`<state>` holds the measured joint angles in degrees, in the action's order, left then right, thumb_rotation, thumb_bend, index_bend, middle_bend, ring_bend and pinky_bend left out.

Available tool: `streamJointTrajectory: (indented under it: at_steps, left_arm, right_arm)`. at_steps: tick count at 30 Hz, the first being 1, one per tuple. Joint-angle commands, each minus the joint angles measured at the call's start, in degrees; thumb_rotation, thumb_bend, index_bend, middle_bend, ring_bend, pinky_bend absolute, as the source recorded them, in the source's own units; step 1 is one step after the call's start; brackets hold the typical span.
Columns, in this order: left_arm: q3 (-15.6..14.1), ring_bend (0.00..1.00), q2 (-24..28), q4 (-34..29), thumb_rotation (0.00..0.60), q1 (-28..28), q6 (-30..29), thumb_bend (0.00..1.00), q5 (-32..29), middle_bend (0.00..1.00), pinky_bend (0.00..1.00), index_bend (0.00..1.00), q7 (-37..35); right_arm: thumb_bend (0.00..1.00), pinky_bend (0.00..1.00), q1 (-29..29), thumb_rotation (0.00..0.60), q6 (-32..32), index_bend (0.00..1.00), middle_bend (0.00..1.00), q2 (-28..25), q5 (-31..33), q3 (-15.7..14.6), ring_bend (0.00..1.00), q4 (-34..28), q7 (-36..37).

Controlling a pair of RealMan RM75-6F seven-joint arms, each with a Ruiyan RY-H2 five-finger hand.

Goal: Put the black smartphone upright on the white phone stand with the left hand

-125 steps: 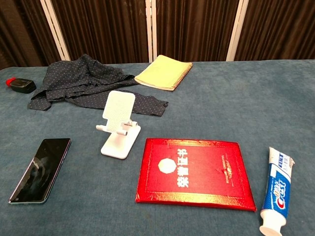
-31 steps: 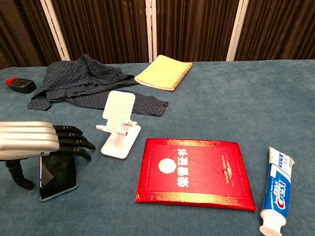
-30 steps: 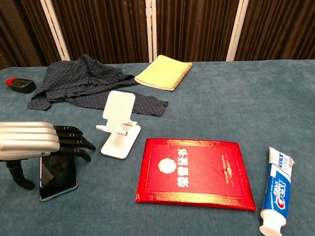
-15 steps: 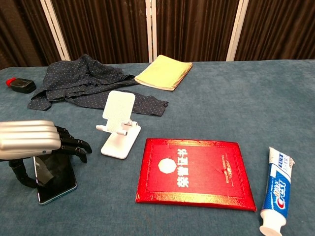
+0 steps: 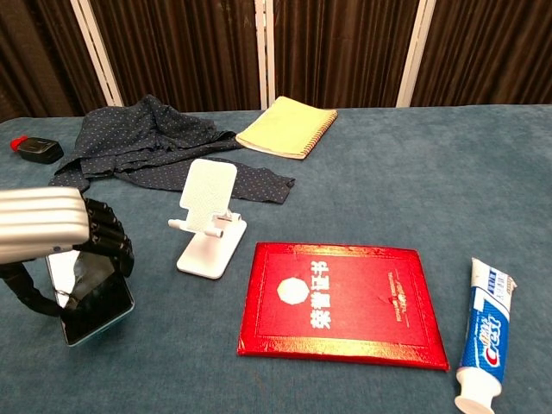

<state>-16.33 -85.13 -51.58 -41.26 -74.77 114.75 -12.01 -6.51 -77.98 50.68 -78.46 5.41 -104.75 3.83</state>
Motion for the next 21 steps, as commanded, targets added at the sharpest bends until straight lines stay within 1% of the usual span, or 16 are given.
streamJointTrajectory:
  at_steps: [1,4,7,11,13,17,21]
  left_arm:
    - [1.17,0.42,3.54,-2.07,0.600,-0.53,-7.47,0.00,3.10,0.42,0.36,0.64,4.65]
    - [3.08,0.42,4.90,-0.92,0.600,-2.18,-12.22,0.00,5.82,0.43,0.36,0.65,9.77]
    - [5.07,0.42,5.70,0.74,0.600,-4.83,-14.15,0.00,7.68,0.43,0.36,0.65,13.44]
    - [6.57,0.42,5.91,3.81,0.600,-9.66,-12.10,0.00,10.28,0.43,0.36,0.65,18.44]
    - [6.77,0.42,5.70,4.68,0.600,-10.86,-11.39,0.00,10.97,0.43,0.36,0.66,20.08]
    - [7.04,0.42,5.07,5.99,0.600,-13.30,-8.98,0.00,12.28,0.44,0.29,0.68,24.29]
    - [7.02,0.42,3.71,6.62,0.600,-16.19,-5.92,0.00,13.64,0.43,0.26,0.67,28.14]
  right_arm:
    - [0.00,0.00,0.14,0.600,-0.18,0.00,0.00,-0.20,-0.19,-0.01,0.00,-0.02,0.41]
    - [0.00,0.00,0.17,0.600,-0.15,0.00,0.00,-0.29,-0.21,-0.01,0.00,0.06,0.74]
    - [0.00,0.00,0.13,0.600,-0.01,0.00,0.00,-0.34,-0.21,-0.03,0.00,0.08,0.83]
    - [0.00,0.00,0.05,0.600,0.13,0.00,0.00,-0.32,0.09,0.08,0.00,0.14,0.88]
    - [0.00,0.00,0.03,0.600,0.22,0.00,0.00,-0.29,0.25,0.12,0.00,0.24,0.92]
    - [0.00,0.00,-0.06,0.600,0.52,0.00,0.00,-0.24,0.68,0.22,0.00,0.55,1.14]
    - [0.00,0.00,-0.19,0.600,1.04,0.00,0.00,-0.20,1.41,0.39,0.00,1.12,1.72]
